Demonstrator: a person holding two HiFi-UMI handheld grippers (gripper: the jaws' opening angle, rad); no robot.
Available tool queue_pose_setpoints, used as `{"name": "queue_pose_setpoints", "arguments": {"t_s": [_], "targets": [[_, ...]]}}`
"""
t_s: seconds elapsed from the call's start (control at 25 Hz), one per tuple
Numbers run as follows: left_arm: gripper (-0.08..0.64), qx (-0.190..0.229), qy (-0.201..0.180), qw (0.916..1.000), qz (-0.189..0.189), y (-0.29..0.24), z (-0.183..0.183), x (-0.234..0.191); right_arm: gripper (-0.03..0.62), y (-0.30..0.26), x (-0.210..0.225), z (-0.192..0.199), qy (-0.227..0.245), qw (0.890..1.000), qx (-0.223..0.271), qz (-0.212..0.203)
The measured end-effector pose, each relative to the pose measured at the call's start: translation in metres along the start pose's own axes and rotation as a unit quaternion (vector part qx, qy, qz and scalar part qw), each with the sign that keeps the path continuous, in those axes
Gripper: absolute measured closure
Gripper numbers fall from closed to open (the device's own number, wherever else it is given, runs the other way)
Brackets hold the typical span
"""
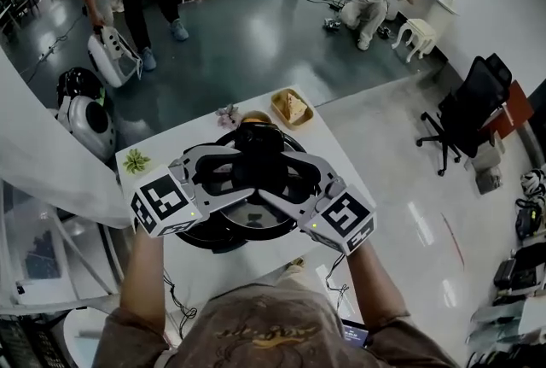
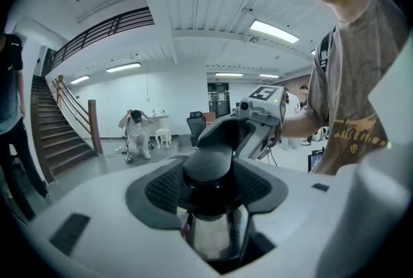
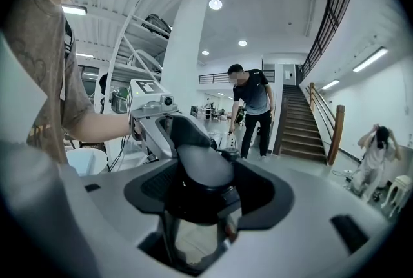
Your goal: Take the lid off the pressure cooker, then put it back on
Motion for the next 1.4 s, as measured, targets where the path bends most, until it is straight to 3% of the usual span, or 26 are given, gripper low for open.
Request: {"name": "queue_pose_setpoints", "arguments": {"t_s": [0.12,0.68,1.4], "targets": [[0.312,-0.004,0.004,1.0,-0.006,-0.046,-0.026,0.002,0.314,0.04,0.034,0.001,0.0,1.0,0.002,-0.011],[0.313,-0.028,0.019,0.9992,-0.024,-0.193,-0.064,0.01,0.313,0.142,0.141,0.037,-0.002,0.999,-0.005,-0.036],[0.311,-0.04,0.057,0.9944,-0.079,-0.242,-0.027,0.011,0.314,0.142,0.18,0.084,0.016,0.995,-0.021,-0.093]]}}
Point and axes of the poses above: the fingertips, and each gripper's own axes: y backward along the fingers, x to its right, z out of its underside, the point moved 1 cm from there along y, backward along the fingers, and after that the axes turned 10 degrees about -y, right-handed, at the moved point
